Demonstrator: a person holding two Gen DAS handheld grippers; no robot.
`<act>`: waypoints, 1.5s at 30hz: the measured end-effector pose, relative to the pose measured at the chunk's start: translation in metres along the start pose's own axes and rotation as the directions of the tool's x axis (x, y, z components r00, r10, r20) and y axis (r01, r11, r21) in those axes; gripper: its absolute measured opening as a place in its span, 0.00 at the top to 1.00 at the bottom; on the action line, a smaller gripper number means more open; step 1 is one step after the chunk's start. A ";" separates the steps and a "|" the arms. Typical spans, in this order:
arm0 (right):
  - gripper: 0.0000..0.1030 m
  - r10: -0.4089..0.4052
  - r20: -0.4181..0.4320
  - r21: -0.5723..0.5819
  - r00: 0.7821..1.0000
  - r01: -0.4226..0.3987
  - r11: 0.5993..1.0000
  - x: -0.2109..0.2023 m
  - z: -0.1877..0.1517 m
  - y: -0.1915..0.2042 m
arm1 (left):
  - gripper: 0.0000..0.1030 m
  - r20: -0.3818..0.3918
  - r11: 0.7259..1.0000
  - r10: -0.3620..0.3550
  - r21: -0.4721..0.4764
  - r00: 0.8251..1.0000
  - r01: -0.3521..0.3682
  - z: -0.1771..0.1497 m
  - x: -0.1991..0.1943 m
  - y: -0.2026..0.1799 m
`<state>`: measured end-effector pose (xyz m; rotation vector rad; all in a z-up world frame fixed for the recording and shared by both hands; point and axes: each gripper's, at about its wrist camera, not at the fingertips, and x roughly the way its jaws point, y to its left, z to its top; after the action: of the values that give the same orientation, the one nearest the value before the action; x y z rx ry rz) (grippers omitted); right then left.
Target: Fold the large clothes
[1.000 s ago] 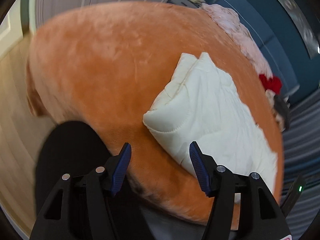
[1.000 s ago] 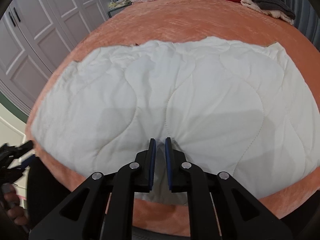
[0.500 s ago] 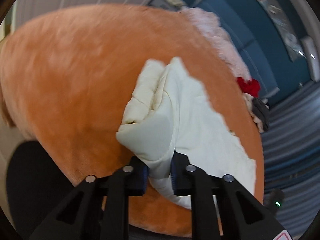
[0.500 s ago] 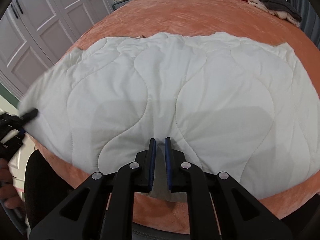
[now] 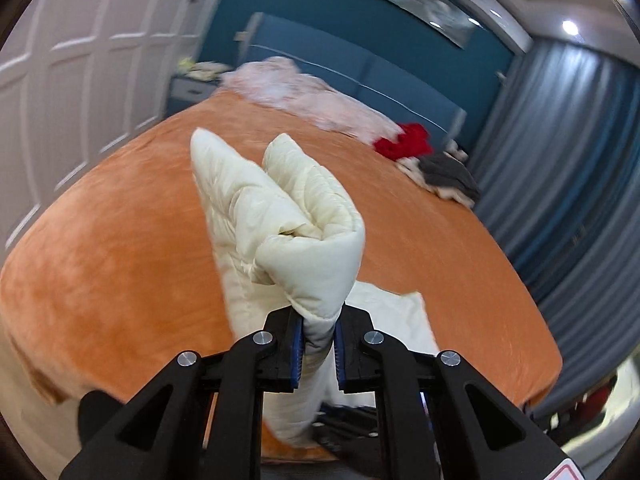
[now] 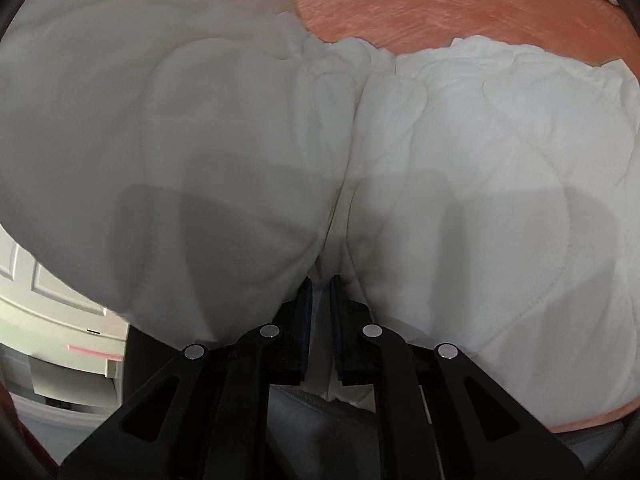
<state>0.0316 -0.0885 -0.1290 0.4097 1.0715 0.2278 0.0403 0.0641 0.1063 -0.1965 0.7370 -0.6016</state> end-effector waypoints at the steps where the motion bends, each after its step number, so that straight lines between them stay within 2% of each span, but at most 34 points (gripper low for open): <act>1: 0.91 0.008 0.018 0.013 1.000 -0.008 1.000 -0.012 -0.001 -0.005 | 0.91 -0.012 0.999 -0.021 0.024 1.000 0.021 0.000 0.008 -0.013; 3: 0.91 -0.017 0.072 0.023 0.997 0.015 1.000 -0.043 -0.005 -0.019 | 0.91 -0.026 0.997 -0.041 0.068 0.999 0.043 -0.003 0.020 -0.036; 6: 0.91 -0.121 0.138 0.052 0.983 0.114 0.992 -0.090 -0.016 -0.048 | 0.91 -0.069 0.991 -0.072 0.107 0.995 0.079 -0.009 0.047 -0.063; 10: 0.91 -0.247 0.178 0.136 0.952 0.225 0.965 -0.141 -0.036 -0.092 | 0.91 -0.162 0.983 -0.093 0.139 0.982 0.116 -0.031 0.089 -0.094; 12: 0.91 -0.278 0.191 0.165 0.941 0.248 0.954 -0.156 -0.044 -0.105 | 0.91 -0.210 0.980 -0.087 0.157 0.974 0.121 -0.047 0.110 -0.107; 16: 0.91 -0.311 0.205 0.191 0.928 0.274 0.943 -0.171 -0.052 -0.117 | 0.91 -0.284 0.975 -0.063 0.185 0.957 0.120 -0.079 0.137 -0.119; 17: 0.91 -0.316 0.209 0.195 0.925 0.278 0.941 -0.169 -0.044 -0.119 | 0.91 -0.293 0.974 -0.056 0.196 0.955 0.117 -0.085 0.140 -0.119; 23: 0.89 -0.288 0.266 0.198 0.920 0.240 0.950 -0.179 -0.031 -0.117 | 0.87 -0.355 0.975 -0.046 0.188 0.934 0.120 -0.113 0.164 -0.116; 24: 0.84 -0.276 0.277 0.198 0.920 0.226 0.954 -0.183 -0.026 -0.116 | 0.83 -0.351 0.975 -0.043 0.189 0.935 0.116 -0.115 0.163 -0.115; 26: 0.74 -0.241 0.302 0.197 0.922 0.187 0.962 -0.192 -0.018 -0.114 | 0.82 -0.320 0.974 -0.040 0.201 0.946 0.109 -0.115 0.155 -0.115; 27: 0.65 -0.224 0.316 0.193 0.922 0.168 0.967 -0.196 -0.013 -0.112 | 0.79 -0.311 0.971 -0.036 0.214 0.950 0.107 -0.115 0.151 -0.116; 28: 0.59 -0.210 0.325 0.187 0.922 0.155 0.970 -0.198 -0.008 -0.111 | 0.73 -0.299 0.966 -0.030 0.235 0.954 0.104 -0.114 0.145 -0.117; 29: 0.56 -0.184 0.332 0.172 0.925 0.133 0.976 -0.200 0.001 -0.107 | 0.70 -0.291 0.963 -0.029 0.249 0.956 0.105 -0.113 0.138 -0.116; 30: 0.53 -0.160 0.332 0.156 0.930 0.113 0.981 -0.200 0.011 -0.104 | 0.61 -0.285 0.961 -0.034 0.255 0.958 0.110 -0.112 0.131 -0.115; 33: 0.32 -0.113 0.310 0.129 0.944 0.076 0.989 -0.194 0.038 -0.096 | 0.41 -0.256 0.969 -0.082 0.204 0.963 0.137 -0.109 0.100 -0.102; 36: 0.30 -0.094 0.263 0.109 0.960 0.067 0.992 -0.176 0.063 -0.091 | 0.38 -0.248 0.985 -0.079 0.131 0.966 0.114 -0.107 0.081 -0.080; 39: 0.30 -0.081 0.187 0.141 0.979 0.055 0.989 -0.150 0.078 -0.094 | 0.38 -0.253 0.998 -0.038 0.029 0.967 0.046 -0.102 0.078 -0.049; 40: 0.34 -0.063 0.163 0.154 0.985 0.038 0.987 -0.141 0.080 -0.097 | 0.38 -0.249 1.000 -0.024 -0.008 0.968 0.022 -0.100 0.077 -0.037; 41: 0.44 -0.052 0.146 0.159 0.988 0.028 0.987 -0.134 0.079 -0.098 | 0.38 -0.246 0.999 -0.010 -0.037 0.969 0.001 -0.097 0.077 -0.026; 42: 0.67 -0.035 0.123 0.160 0.992 0.015 0.987 -0.128 0.077 -0.098 | 0.39 -0.247 0.998 0.003 -0.061 0.969 -0.018 -0.095 0.078 -0.017; 45: 0.81 -0.073 0.174 0.118 0.982 0.053 0.992 -0.145 0.063 -0.086 | 0.39 -0.244 0.990 0.021 -0.131 0.970 -0.054 -0.085 0.078 0.005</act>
<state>0.0188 -0.2342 -0.0239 0.4880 0.9225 0.0720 0.0301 0.0267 -0.0026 -0.2376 1.0177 -0.5443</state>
